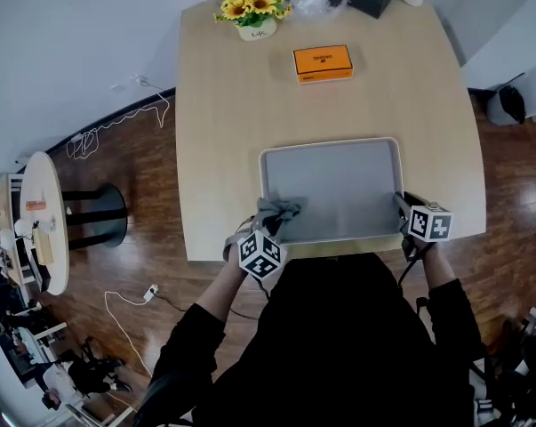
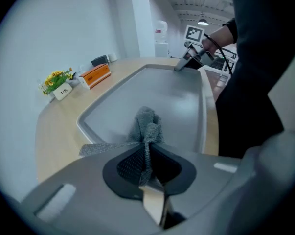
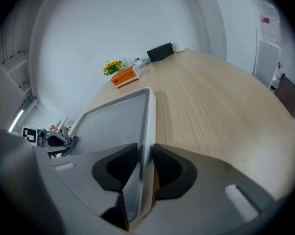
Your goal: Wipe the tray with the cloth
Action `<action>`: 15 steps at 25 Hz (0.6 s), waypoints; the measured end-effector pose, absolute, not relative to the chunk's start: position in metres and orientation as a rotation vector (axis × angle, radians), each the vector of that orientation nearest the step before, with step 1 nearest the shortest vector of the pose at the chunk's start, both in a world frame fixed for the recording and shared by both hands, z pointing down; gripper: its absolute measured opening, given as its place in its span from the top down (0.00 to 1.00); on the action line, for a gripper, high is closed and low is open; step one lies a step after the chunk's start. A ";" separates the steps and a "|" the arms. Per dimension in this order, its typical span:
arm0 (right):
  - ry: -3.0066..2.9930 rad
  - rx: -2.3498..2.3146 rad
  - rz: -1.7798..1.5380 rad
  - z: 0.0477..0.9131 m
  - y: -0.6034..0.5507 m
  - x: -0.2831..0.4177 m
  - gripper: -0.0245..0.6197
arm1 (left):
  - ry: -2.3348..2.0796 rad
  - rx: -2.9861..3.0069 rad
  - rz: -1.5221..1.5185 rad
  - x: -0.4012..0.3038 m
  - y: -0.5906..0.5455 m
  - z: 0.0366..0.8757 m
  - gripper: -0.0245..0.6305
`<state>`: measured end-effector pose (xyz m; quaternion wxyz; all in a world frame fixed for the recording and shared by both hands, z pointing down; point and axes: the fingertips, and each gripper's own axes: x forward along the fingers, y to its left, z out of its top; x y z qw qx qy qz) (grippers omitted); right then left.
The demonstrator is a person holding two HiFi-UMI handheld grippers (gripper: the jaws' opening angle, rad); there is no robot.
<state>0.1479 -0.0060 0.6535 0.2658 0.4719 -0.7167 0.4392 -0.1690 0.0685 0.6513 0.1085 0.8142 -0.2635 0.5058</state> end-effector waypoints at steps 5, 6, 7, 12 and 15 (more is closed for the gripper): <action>-1.963 1.249 1.184 0.652 -0.007 0.146 0.80 | -0.606 2.375 1.407 -0.125 0.111 0.645 0.96; -1.966 1.248 1.183 0.652 -0.007 0.146 0.80 | -0.549 2.390 1.388 -0.108 0.112 0.644 0.96; -1.969 1.245 1.180 0.653 -0.008 0.146 0.80 | -0.482 2.410 1.378 -0.088 0.110 0.644 0.96; -1.984 1.218 1.165 0.652 -0.007 0.143 0.80 | -0.183 2.539 1.381 0.041 0.095 0.650 0.96; -1.996 1.196 1.161 0.652 -0.006 0.144 0.80 | -0.069 2.572 1.409 0.094 0.086 0.643 0.96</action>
